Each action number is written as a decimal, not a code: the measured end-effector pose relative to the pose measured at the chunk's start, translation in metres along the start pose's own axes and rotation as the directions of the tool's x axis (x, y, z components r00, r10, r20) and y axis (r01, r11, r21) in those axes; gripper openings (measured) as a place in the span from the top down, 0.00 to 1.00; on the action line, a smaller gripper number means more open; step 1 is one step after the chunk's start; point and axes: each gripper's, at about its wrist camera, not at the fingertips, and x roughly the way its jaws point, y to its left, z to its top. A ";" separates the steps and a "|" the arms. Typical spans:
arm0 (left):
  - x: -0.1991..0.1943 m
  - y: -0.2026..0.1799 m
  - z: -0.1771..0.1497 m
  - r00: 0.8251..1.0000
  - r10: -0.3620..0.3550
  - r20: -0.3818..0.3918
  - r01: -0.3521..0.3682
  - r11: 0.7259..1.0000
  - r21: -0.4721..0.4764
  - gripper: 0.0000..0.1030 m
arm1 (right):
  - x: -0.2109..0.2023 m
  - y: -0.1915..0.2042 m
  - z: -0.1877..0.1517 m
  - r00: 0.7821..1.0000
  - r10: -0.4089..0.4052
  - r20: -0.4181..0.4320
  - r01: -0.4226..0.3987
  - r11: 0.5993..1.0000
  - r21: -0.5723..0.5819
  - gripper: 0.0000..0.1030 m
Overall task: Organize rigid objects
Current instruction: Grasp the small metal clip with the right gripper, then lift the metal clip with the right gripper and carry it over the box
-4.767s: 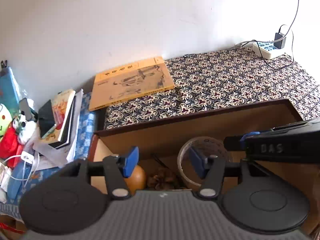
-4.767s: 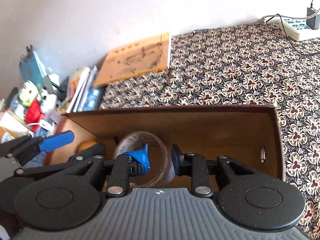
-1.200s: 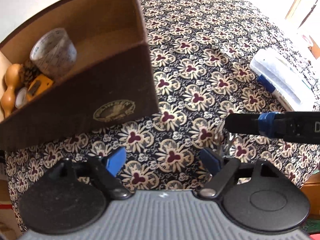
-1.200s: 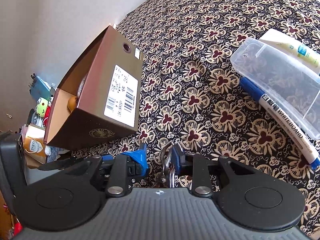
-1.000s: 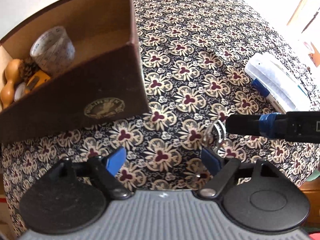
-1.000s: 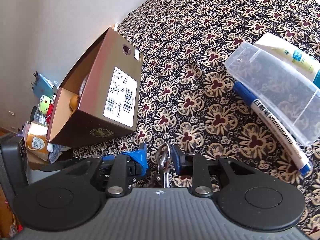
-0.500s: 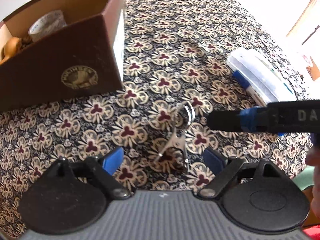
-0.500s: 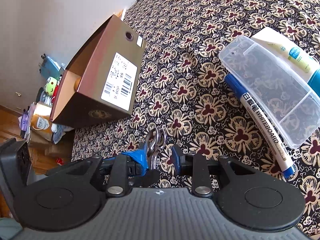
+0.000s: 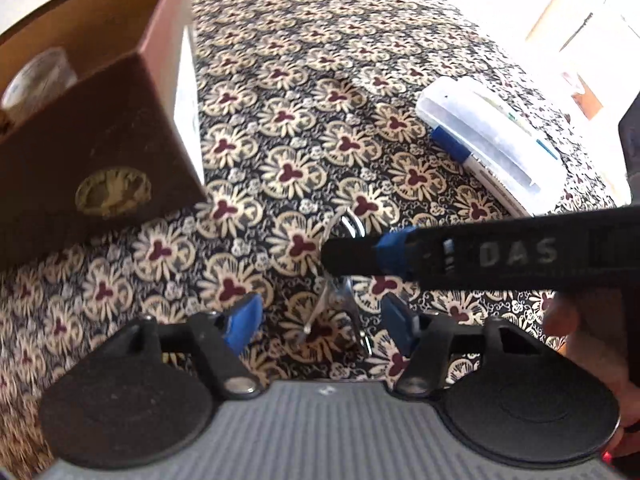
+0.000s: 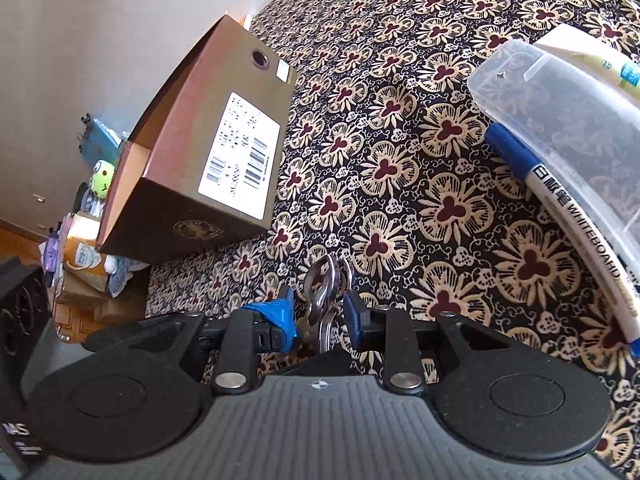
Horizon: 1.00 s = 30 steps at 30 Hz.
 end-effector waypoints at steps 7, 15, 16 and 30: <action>0.004 0.002 0.009 0.999 -0.034 0.001 0.034 0.996 0.085 0.41 | 0.009 0.000 -0.002 0.999 -0.004 0.038 0.003 0.999 0.049 0.92; 0.002 0.001 0.011 0.999 -0.035 0.012 0.033 0.990 0.134 0.81 | 0.010 0.014 -0.010 0.995 -0.054 0.082 0.058 0.997 -0.047 0.93; 0.002 -0.001 0.011 0.999 -0.031 0.012 0.029 0.990 0.138 0.84 | 0.011 0.014 -0.010 0.995 -0.052 0.083 0.057 0.997 -0.052 0.93; -0.013 -0.025 0.005 0.995 -0.031 0.095 0.023 0.996 0.085 0.86 | -0.019 0.001 -0.011 0.997 -0.020 0.078 0.025 0.998 -0.061 0.98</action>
